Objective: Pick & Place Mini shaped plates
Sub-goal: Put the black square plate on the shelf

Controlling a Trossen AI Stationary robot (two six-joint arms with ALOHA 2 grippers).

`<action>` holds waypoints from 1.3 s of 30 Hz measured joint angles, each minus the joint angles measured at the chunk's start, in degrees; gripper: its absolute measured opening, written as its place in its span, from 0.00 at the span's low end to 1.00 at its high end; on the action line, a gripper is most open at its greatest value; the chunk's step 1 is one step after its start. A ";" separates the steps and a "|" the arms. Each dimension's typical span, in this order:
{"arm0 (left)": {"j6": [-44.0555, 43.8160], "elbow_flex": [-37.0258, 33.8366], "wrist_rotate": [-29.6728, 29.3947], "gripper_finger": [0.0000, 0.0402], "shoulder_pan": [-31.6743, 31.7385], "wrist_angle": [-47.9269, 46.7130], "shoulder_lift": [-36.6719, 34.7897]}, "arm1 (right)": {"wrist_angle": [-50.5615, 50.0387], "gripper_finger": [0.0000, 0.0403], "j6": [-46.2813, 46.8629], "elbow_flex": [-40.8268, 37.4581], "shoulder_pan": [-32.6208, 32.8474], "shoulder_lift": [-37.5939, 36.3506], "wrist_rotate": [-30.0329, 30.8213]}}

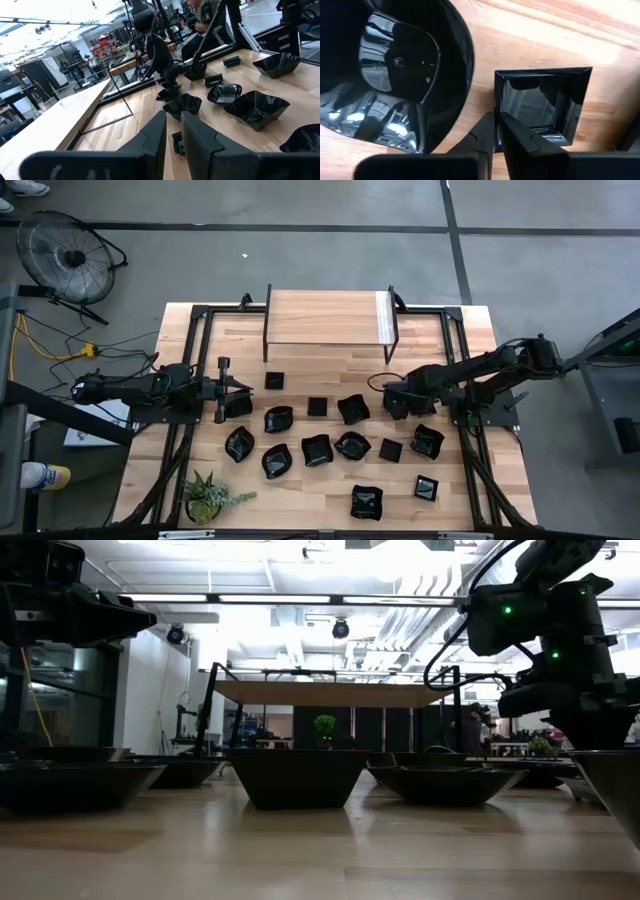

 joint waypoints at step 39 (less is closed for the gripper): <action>0.00 0.00 0.00 0.14 0.00 0.00 0.01 | 1.27 0.18 -0.55 -0.75 0.07 0.17 2.06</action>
